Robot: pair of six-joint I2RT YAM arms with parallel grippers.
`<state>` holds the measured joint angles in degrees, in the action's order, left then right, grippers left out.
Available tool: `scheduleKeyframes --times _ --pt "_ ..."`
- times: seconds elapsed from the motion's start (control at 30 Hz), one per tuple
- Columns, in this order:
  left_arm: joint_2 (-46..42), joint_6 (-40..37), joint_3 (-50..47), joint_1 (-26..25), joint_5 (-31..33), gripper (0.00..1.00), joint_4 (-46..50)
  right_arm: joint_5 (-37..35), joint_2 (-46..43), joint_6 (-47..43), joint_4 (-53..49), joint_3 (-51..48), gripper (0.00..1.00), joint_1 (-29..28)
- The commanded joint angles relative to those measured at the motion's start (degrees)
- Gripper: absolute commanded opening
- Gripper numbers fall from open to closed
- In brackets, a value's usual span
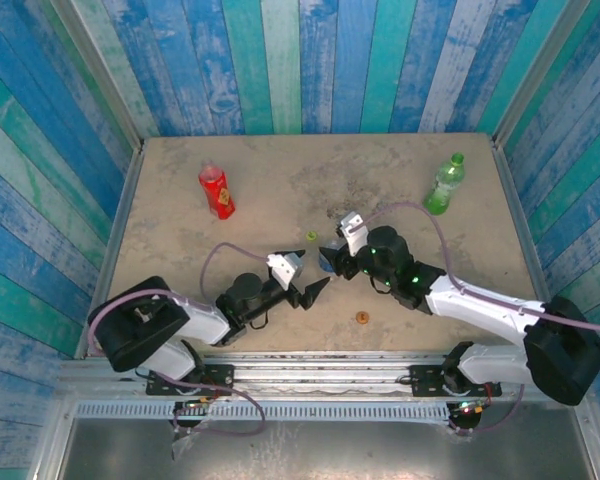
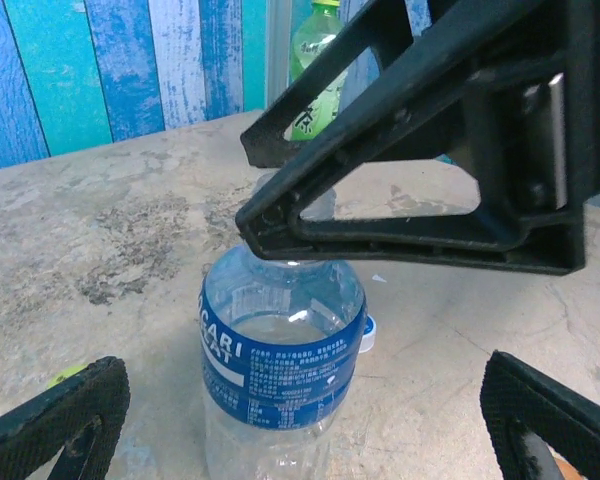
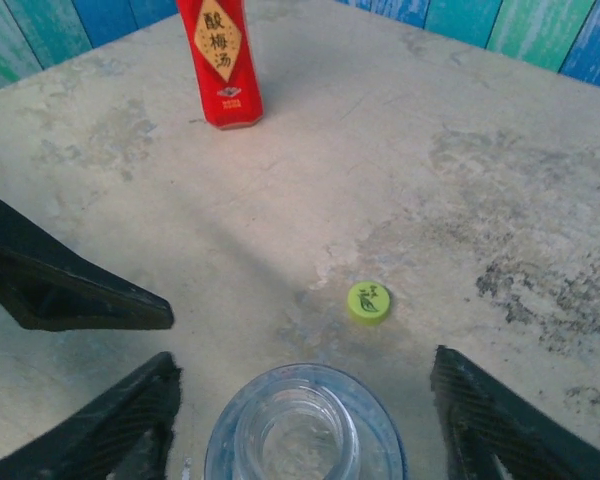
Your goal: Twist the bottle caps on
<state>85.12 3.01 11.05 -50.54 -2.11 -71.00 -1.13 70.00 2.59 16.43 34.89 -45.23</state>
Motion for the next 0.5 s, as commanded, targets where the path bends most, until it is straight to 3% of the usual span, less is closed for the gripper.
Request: scheduleKeyframes --times 0.0,0.13,0.3,0.47 --pt "4.93 -2.33 2.24 -0.3 -1.0 0.94 -8.23 0.49 -3.74 0.61 -1.56 0.15 0.79 0.15" --pt "11.54 -4.41 3.61 -0.26 -1.64 0.94 -15.26 -0.88 -8.74 2.12 -4.68 -0.85 0.99 0.17" --pt "18.51 -4.66 6.05 -0.28 -0.19 0.94 -19.78 -7.38 -14.52 8.42 -13.23 -1.17 1.0 0.69" --pt "23.55 -5.45 7.79 -0.26 0.35 0.95 -23.42 -9.83 -20.0 10.63 -13.99 -4.7 1.0 1.41"
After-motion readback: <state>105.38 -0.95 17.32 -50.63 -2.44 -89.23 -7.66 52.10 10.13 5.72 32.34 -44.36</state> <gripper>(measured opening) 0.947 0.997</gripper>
